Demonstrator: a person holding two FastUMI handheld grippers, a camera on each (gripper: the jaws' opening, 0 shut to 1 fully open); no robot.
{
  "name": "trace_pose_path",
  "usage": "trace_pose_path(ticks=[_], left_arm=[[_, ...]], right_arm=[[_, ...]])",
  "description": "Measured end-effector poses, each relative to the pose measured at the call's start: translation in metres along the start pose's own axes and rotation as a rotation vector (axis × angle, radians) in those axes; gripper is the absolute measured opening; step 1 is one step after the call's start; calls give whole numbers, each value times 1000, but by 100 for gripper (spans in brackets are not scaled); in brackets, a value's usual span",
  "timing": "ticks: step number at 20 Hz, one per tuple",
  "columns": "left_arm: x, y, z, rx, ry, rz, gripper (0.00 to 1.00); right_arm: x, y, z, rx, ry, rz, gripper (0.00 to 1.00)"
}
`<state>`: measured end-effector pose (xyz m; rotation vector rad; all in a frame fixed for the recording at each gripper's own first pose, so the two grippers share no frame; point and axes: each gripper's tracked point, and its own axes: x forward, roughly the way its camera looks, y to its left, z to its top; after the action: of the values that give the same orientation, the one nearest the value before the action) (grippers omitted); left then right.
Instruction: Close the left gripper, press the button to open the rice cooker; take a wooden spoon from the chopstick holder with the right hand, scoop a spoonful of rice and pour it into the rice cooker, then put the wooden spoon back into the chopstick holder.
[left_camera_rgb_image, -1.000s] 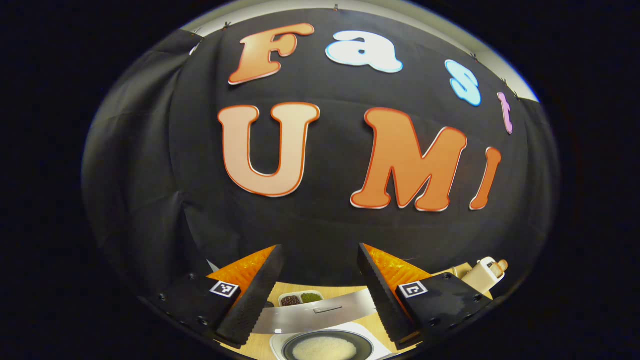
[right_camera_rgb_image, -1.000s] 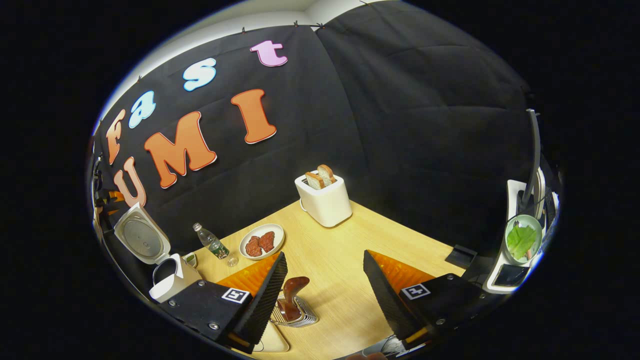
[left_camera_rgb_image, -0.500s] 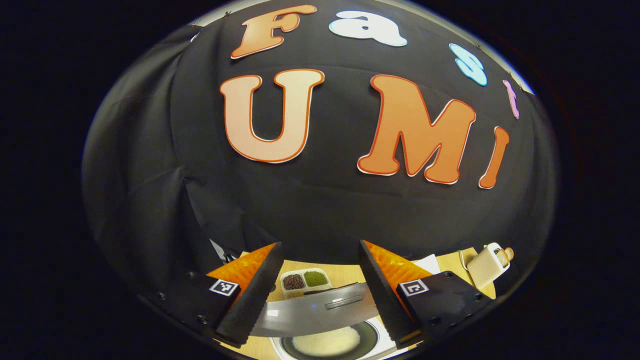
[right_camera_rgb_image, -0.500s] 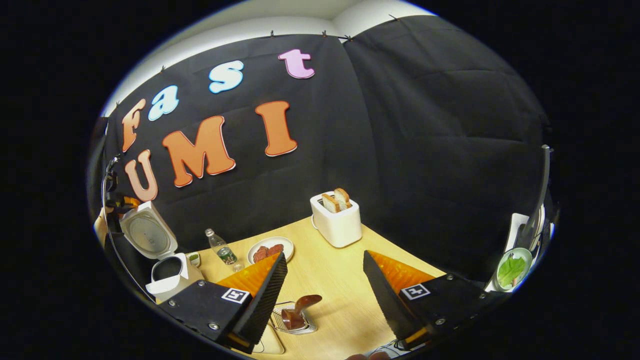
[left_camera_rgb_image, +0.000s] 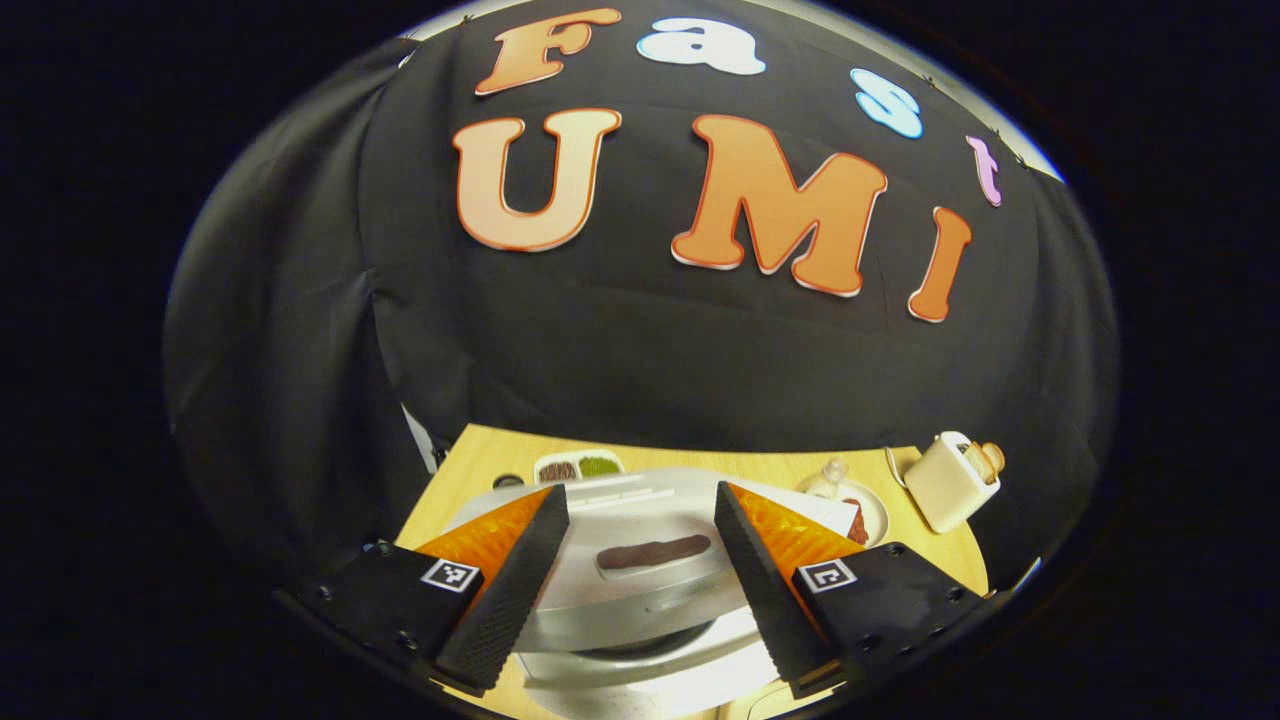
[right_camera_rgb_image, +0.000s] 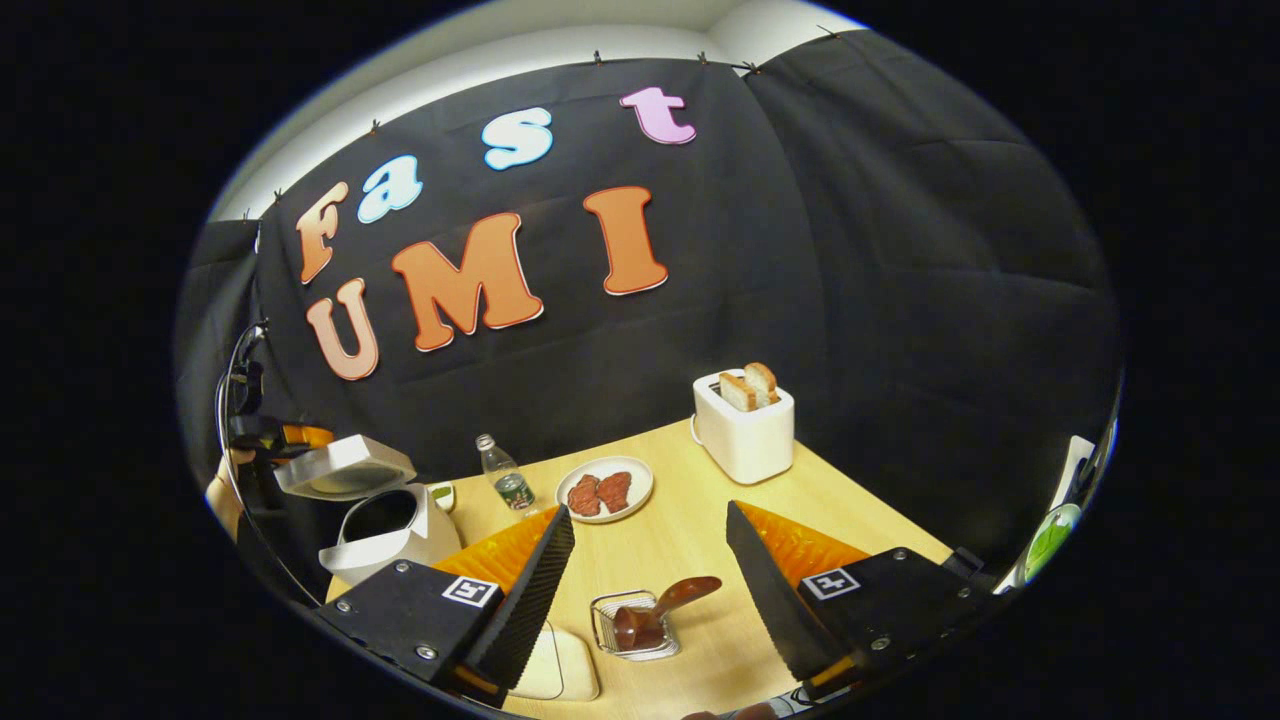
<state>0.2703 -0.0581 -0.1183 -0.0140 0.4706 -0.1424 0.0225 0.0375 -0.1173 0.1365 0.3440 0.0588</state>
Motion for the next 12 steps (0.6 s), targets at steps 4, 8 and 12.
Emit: trace_pose_path(ticks=[4,8,12], left_arm=[[2,-8,-75,101,-5,40,100],[7,-5,-104,98,-45,92,100],[14,-6,-111,65,-87,83,100]], right_arm=[[-2,9,-19,1,46,30,95],[-4,9,-20,-25,55,18,95],[-5,6,-23,-31,60,2,95]])
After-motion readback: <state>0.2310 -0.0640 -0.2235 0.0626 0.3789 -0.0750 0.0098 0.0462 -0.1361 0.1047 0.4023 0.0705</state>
